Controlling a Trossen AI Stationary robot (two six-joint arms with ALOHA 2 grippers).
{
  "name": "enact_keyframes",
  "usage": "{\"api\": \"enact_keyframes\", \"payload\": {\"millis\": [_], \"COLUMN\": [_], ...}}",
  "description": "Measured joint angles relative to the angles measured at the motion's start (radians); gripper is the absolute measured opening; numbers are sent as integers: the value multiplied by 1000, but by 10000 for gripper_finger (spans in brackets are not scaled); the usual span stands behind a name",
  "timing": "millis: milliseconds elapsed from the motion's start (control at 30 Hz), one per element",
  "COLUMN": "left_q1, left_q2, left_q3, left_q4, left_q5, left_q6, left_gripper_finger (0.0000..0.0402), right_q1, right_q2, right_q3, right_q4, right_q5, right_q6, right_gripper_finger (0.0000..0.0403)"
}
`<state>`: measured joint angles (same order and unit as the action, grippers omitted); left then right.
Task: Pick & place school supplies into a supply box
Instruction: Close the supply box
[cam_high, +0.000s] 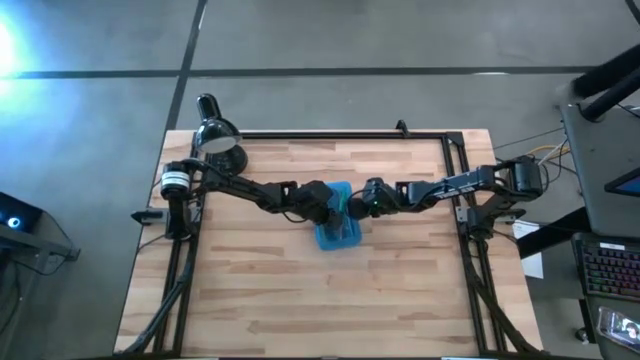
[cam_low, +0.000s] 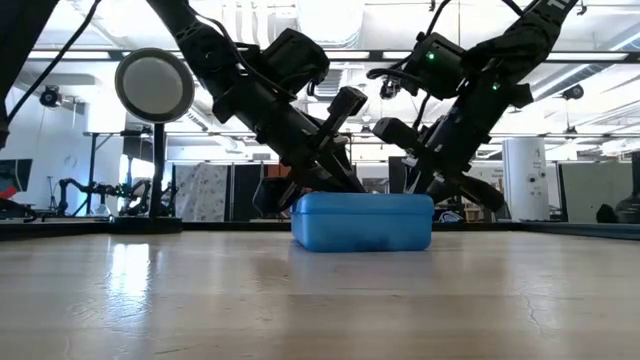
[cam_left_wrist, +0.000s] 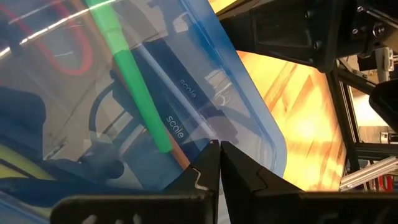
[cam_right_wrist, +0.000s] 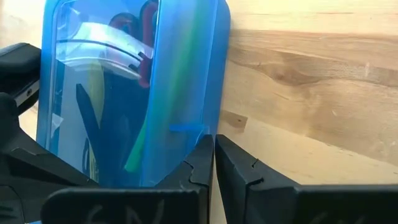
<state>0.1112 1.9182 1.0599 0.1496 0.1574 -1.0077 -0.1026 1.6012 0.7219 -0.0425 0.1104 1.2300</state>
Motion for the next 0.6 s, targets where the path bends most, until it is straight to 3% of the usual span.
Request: {"api": "enact_keyframes", "payload": {"millis": [600], "left_q1": [1], "left_q2": [0], "left_q3": [-2], "left_q4": [-1], "left_q5": [7], "left_q6": [20], "left_gripper_finger": [0], "right_q1": [7], "right_q2": [50], "right_q3": [1], "right_q4": [52], "right_q5": [-50], "right_q6": [31], "right_gripper_finger": [13]}}
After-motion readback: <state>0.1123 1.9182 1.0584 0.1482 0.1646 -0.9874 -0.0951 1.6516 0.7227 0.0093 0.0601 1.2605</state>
